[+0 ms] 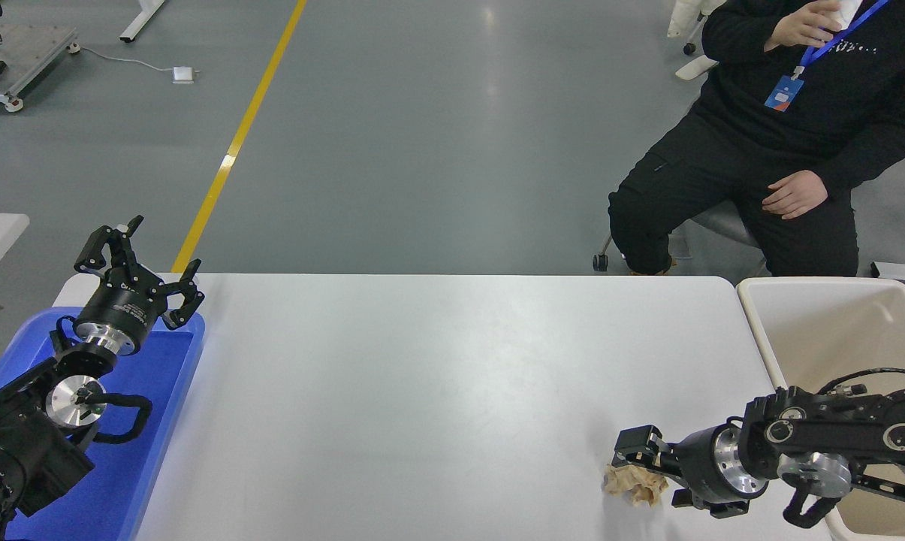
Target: Clean the table surface
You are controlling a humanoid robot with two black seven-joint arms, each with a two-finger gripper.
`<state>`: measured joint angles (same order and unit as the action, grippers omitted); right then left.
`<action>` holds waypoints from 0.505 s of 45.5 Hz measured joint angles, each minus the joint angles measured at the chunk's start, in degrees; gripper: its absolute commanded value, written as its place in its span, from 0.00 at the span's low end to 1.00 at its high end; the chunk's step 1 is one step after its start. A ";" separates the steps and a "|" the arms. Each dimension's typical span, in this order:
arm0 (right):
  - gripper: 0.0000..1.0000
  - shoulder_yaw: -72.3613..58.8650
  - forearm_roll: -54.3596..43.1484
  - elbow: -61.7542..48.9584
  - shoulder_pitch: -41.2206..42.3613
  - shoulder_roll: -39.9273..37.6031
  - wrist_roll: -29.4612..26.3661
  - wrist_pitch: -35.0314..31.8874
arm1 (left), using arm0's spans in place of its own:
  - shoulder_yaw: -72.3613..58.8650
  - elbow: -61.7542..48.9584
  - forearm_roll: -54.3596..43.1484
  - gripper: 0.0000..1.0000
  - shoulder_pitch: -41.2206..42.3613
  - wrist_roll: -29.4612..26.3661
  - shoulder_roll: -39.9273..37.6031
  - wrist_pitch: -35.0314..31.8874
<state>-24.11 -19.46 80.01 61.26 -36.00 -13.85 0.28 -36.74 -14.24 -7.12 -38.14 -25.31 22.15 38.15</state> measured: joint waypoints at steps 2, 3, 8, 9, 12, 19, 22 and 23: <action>1.00 -0.01 0.32 -0.44 -0.12 0.39 -0.02 0.13 | 0.00 0.00 0.00 1.00 0.00 0.00 0.00 0.00; 1.00 -0.01 0.68 -0.84 -0.29 0.83 -0.04 0.31 | 0.00 0.00 0.00 1.00 0.00 0.00 0.00 0.00; 1.00 -0.01 1.87 -1.84 -0.61 2.18 -0.07 1.28 | 0.00 0.00 0.00 1.00 0.00 0.00 0.00 0.00; 1.00 -0.01 2.20 -2.10 -0.68 2.53 -0.07 1.50 | 0.00 0.00 0.00 1.00 0.00 0.00 0.00 0.00; 0.97 0.01 3.33 -3.03 -0.87 3.83 -0.09 2.34 | 0.00 0.00 0.00 1.00 0.00 0.00 0.00 0.00; 0.59 0.10 4.57 -4.83 -1.08 6.46 -0.09 3.81 | 0.00 0.00 0.00 1.00 0.00 0.00 0.00 0.00; 0.46 0.09 4.62 -5.29 -1.08 7.18 -0.07 4.16 | 0.00 0.00 0.00 1.00 0.00 0.00 0.00 0.00; 0.42 0.07 4.65 -5.53 -1.06 7.49 -0.05 4.32 | 0.00 0.00 0.00 1.00 0.00 0.00 0.00 0.00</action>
<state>-24.04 -14.81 74.48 60.20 -28.51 -13.91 4.60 -36.74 -14.24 -7.12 -38.14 -25.31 22.15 38.15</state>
